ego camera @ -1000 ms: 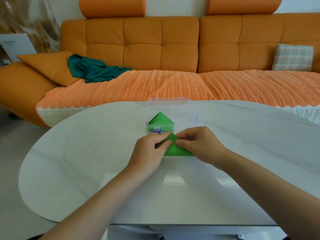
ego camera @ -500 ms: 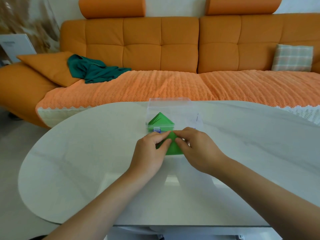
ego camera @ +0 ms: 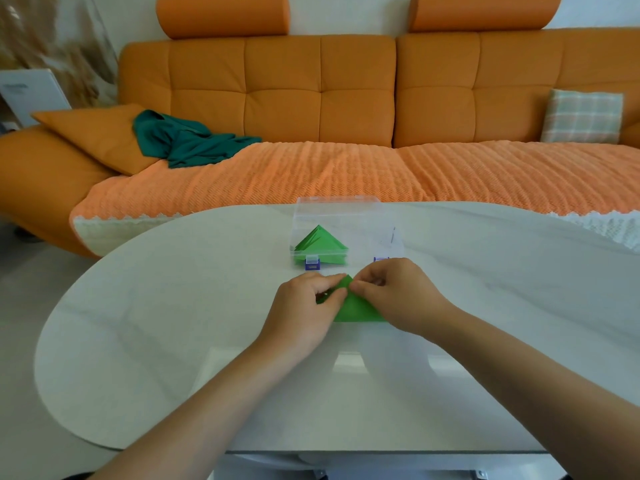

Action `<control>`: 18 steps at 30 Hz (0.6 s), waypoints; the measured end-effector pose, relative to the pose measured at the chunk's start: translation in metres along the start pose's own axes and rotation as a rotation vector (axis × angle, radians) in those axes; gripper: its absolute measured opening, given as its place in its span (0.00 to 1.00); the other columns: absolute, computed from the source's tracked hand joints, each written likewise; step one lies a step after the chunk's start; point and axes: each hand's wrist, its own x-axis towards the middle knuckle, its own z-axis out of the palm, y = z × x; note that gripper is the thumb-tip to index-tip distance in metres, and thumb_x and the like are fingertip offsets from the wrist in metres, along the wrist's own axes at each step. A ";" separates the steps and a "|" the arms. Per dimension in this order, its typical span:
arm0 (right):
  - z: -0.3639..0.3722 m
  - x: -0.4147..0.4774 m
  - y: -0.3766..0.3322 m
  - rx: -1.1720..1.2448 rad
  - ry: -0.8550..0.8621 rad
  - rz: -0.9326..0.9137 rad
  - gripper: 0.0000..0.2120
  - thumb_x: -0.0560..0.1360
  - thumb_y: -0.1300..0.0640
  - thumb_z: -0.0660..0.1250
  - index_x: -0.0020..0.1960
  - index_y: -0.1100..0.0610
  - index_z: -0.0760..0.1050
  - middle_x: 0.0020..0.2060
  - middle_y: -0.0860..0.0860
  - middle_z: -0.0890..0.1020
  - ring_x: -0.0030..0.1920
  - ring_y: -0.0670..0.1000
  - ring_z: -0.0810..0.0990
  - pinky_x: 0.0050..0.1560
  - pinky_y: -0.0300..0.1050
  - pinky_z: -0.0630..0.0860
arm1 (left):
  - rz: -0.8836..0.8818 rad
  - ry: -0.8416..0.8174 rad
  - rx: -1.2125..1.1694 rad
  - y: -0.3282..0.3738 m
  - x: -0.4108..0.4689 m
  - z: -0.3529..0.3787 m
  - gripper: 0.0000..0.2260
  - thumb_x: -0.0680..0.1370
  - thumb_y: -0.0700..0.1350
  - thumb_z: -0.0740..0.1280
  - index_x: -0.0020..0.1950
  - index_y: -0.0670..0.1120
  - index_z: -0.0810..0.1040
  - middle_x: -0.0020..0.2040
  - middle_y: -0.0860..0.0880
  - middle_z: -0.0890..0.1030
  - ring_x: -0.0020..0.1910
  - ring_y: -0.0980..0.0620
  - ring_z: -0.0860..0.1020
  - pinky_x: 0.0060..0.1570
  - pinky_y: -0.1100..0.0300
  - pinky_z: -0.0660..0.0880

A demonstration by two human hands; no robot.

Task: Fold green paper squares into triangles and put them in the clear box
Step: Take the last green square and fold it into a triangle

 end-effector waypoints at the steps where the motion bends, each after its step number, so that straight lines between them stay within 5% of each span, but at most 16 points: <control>1: 0.000 0.001 0.001 -0.007 -0.020 0.016 0.07 0.76 0.50 0.69 0.41 0.48 0.83 0.34 0.44 0.81 0.35 0.42 0.77 0.36 0.36 0.71 | -0.023 -0.049 0.023 0.000 0.001 -0.002 0.12 0.78 0.47 0.69 0.61 0.54 0.83 0.47 0.56 0.83 0.45 0.59 0.79 0.46 0.68 0.73; 4: 0.001 0.004 0.006 -0.071 -0.073 0.056 0.08 0.76 0.48 0.69 0.39 0.45 0.81 0.35 0.42 0.82 0.40 0.45 0.79 0.45 0.42 0.76 | -0.080 -0.204 0.142 0.001 0.002 -0.013 0.09 0.78 0.50 0.67 0.56 0.59 0.84 0.44 0.57 0.85 0.39 0.60 0.78 0.44 0.64 0.75; 8: 0.006 0.006 0.008 -0.188 -0.122 0.070 0.08 0.77 0.48 0.68 0.41 0.47 0.82 0.37 0.42 0.82 0.45 0.48 0.80 0.56 0.49 0.75 | -0.024 -0.180 0.492 -0.002 0.001 -0.024 0.13 0.78 0.56 0.64 0.61 0.57 0.81 0.51 0.59 0.80 0.52 0.57 0.77 0.52 0.60 0.75; 13: 0.010 0.007 0.005 -0.308 -0.127 0.063 0.09 0.78 0.46 0.66 0.42 0.45 0.81 0.37 0.43 0.82 0.45 0.49 0.79 0.57 0.49 0.74 | 0.255 -0.248 0.363 -0.005 0.000 -0.024 0.09 0.78 0.56 0.64 0.54 0.57 0.80 0.49 0.60 0.76 0.52 0.61 0.72 0.52 0.56 0.74; 18: 0.013 0.007 0.002 -0.429 -0.092 0.029 0.11 0.78 0.47 0.63 0.45 0.46 0.83 0.42 0.44 0.84 0.46 0.48 0.79 0.56 0.48 0.73 | 0.288 -0.384 0.462 -0.007 -0.004 -0.022 0.16 0.79 0.62 0.60 0.60 0.57 0.80 0.53 0.61 0.75 0.55 0.61 0.70 0.54 0.57 0.73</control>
